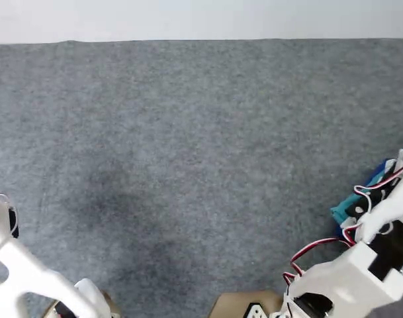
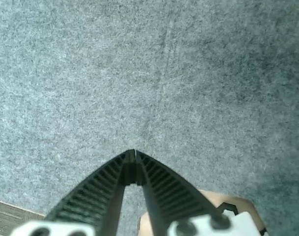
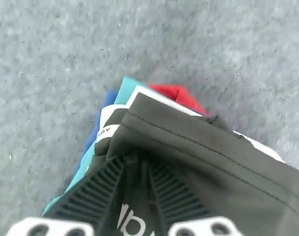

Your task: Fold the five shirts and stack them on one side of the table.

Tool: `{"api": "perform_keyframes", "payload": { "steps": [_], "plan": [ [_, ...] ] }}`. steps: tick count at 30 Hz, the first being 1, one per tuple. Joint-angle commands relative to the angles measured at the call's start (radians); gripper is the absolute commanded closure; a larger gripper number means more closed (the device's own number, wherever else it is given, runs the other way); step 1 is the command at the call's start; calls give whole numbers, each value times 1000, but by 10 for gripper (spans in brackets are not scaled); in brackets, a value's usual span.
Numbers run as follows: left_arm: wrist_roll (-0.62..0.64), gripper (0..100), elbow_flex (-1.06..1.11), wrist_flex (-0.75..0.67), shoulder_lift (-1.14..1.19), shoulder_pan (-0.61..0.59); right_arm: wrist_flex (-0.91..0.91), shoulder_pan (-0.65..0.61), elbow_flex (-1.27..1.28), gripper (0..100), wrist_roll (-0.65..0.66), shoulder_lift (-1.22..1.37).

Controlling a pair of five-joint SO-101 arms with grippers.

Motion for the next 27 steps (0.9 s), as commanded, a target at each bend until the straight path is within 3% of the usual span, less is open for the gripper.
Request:
{"api": "perform_keyframes", "payload": {
  "steps": [1, 9, 13, 17, 23, 27],
  "plan": [
    [-3, 997, -5, 18, -23, 2, 62, -5, -11, 988, -9, -96],
    [-3, 997, -5, 18, -23, 2, 340, -12, -5, 988, -9, -344],
    [-3, 997, -4, 18, -23, 2, 443, -15, 25, 988, -9, -348],
    [-3, 997, -4, 18, -23, 3, 392, -45, 164, 988, -9, -291],
    [-3, 997, -4, 18, -23, 2, 147, -108, 324, 988, -11, -200],
    [-3, 997, -4, 18, -23, 2, 197, -168, 290, 988, -60, -246]
  ]
}}
